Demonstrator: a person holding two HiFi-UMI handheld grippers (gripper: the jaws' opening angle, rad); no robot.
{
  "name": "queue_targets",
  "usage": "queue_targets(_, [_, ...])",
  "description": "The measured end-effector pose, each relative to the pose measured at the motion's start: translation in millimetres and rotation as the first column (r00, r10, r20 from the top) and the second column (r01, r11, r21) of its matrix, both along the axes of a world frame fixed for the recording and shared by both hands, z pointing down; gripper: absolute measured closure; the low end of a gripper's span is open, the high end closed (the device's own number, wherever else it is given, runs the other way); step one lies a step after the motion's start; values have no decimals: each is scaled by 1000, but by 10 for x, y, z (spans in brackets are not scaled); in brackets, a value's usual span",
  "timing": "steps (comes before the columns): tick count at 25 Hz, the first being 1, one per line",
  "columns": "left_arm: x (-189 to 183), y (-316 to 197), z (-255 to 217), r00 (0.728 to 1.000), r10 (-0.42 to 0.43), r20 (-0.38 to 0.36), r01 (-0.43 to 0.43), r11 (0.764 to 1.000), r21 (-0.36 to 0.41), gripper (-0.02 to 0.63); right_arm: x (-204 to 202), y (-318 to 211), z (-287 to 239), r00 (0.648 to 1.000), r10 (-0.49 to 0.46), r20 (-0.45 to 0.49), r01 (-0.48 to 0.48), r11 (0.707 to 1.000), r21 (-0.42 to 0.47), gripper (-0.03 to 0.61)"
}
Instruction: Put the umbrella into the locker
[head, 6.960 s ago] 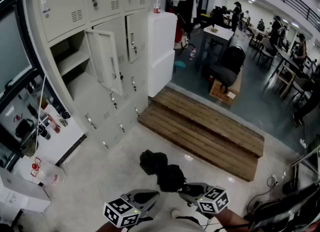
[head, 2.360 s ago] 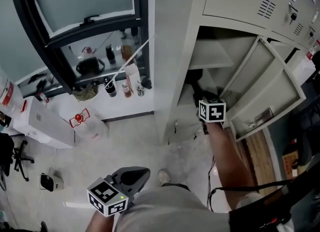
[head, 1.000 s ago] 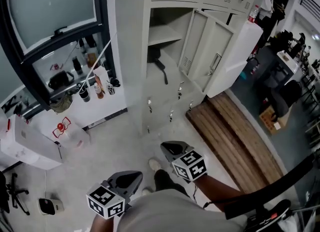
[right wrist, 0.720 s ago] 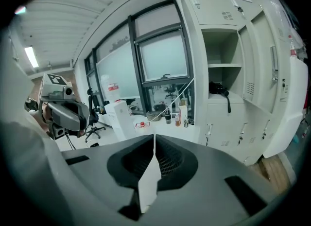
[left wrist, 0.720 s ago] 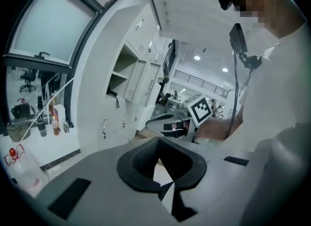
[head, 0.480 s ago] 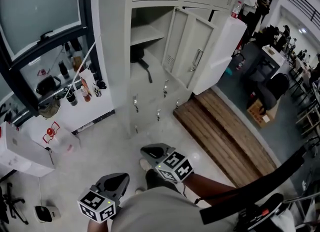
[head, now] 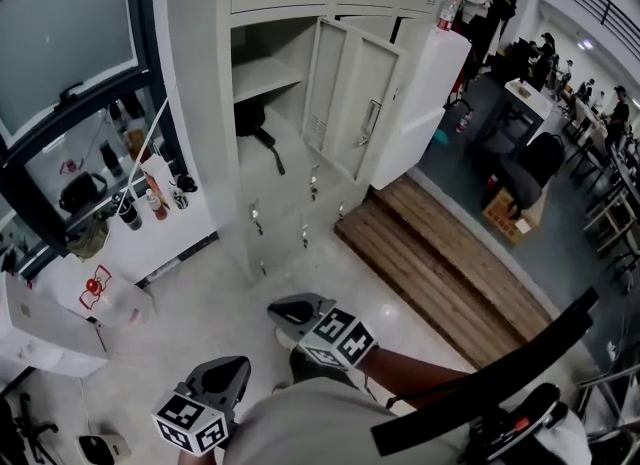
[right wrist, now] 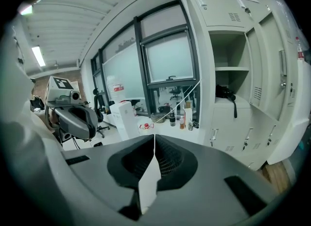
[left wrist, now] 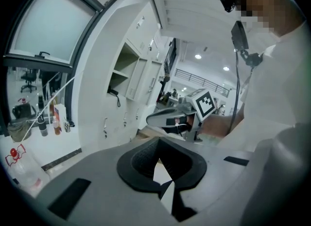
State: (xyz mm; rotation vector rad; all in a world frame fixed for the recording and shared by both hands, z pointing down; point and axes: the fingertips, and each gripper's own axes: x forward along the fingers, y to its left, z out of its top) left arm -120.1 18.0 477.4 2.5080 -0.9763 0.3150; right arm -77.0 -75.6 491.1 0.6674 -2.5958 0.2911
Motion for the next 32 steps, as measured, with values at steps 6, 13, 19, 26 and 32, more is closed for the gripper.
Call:
queue_targets(6, [2, -45, 37, 1000, 15, -2, -15, 1000, -9, 603, -14, -40, 18, 1000, 1, 0, -1, 1000, -1, 558])
queue_targets(13, [-51, -75, 51, 1000, 15, -6, -15, 1000, -23, 604, -105, -51, 21, 1000, -17, -4, 17, 1000, 4, 560])
queue_targets(19, [-60, -101, 89, 1000, 10, -12, -11, 999, -37, 604, -139, -64, 47, 1000, -24, -1, 24, 1000, 1, 561])
queue_targets(26, [-45, -173, 154, 1000, 1, -17, -2, 998, -66, 603, -109, -138, 141, 1000, -28, -6, 28, 999, -19, 561])
queue_targets(32, [14, -360, 196, 1000, -3, -17, 1, 996, -87, 604, -56, -346, 191, 1000, -28, -6, 28, 999, -31, 561])
